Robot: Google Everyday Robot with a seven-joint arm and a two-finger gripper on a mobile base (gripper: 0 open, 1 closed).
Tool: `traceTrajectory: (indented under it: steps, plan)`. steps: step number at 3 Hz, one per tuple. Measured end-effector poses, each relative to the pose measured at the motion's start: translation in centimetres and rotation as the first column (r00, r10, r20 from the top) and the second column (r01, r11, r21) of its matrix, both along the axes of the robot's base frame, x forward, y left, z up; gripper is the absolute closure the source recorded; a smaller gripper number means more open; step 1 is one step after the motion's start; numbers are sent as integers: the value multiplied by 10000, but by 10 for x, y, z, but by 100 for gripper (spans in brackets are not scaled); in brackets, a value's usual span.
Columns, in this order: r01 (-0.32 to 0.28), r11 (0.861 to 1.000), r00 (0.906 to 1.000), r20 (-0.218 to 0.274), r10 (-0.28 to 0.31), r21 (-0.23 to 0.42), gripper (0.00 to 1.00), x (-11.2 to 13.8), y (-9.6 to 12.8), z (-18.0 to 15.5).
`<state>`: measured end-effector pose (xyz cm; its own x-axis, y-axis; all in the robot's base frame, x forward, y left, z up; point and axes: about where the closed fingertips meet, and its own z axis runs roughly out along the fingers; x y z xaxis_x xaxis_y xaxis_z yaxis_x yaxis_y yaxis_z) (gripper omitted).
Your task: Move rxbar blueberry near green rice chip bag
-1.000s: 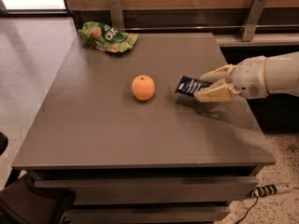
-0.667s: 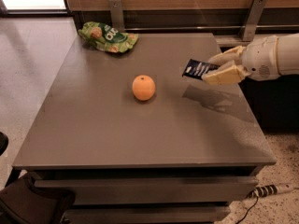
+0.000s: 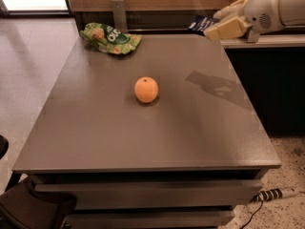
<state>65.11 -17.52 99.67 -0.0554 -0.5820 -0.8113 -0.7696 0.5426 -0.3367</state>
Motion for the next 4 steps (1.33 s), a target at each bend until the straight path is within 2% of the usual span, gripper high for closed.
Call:
traceTrajectory:
  steps: [1, 2, 3, 4]
  plan:
    - [1144, 9916, 9928, 428, -1119, -601, 100, 44, 23, 21]
    - [1729, 9810, 9845, 455, -1694, -880, 100, 91, 63, 16]
    - [1702, 9841, 9853, 198, -1694, -502, 100, 137, 92, -6]
    - [1198, 9926, 9927, -132, -1196, 190, 100, 154, 101, -27]
